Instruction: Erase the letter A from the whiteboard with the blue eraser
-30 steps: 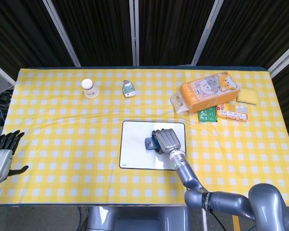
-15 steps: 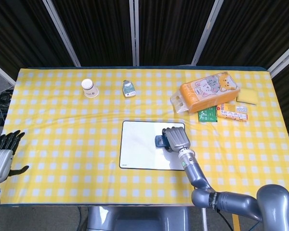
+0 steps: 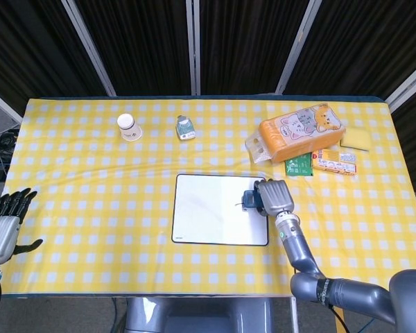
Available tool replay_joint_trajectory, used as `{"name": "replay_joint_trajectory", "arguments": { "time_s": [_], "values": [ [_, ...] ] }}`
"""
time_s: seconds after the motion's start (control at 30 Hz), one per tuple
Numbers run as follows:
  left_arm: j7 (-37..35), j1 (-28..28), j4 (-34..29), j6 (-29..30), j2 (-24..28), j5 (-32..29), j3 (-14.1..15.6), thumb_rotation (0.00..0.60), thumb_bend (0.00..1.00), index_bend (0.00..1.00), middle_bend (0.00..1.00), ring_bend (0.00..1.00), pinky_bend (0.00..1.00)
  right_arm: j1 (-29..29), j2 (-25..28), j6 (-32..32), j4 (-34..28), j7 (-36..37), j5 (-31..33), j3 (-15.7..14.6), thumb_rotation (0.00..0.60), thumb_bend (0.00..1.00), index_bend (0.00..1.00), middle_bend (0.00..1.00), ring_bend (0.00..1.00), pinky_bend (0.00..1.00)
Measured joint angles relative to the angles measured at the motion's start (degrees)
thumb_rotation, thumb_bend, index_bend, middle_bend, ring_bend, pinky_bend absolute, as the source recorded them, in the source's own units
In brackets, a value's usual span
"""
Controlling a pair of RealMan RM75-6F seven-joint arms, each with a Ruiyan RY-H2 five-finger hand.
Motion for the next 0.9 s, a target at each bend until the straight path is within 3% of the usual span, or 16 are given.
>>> {"name": "replay_joint_trajectory", "arguments": {
  "time_s": [0.2,0.4,0.63,0.9],
  "values": [
    [-0.3,0.0,-0.2,0.4,0.1,0.1,-0.1,0.6,0.13,0.0,0.0,0.0,0.0,-0.9,2.0,1.3,-2.5,-0.3,0.1,0.1,0.6,0.34,0.86,0.74,0.72,0.76],
    [-0.4,0.0,-0.4,0.5,0.1,0.6,0.0,0.6,0.13,0.0,0.0,0.0,0.0,-1.3,2.2,0.4,-6.0,3.8,-0.1,1.3,0.6,0.34,0.86,0.74,0.72,0.76],
    [-0.7,-0.1,-0.1,0.3,0.0,0.7,0.1,0.6,0.13,0.0,0.0,0.0,0.0,-1.1,0.3,-3.8,-9.3,13.8,1.4,5.3,0.6,0.34,0.86,0.74,0.72,0.76],
    [-1.6,-0.1,0.2,0.1,0.1,0.4,0.0,0.6,0.13,0.0,0.0,0.0,0.0,0.9,-4.7,-4.4,-6.7,14.7,0.6,5.6,0.6,0.34,0.86,0.74,0.72,0.76]
  ]
}}
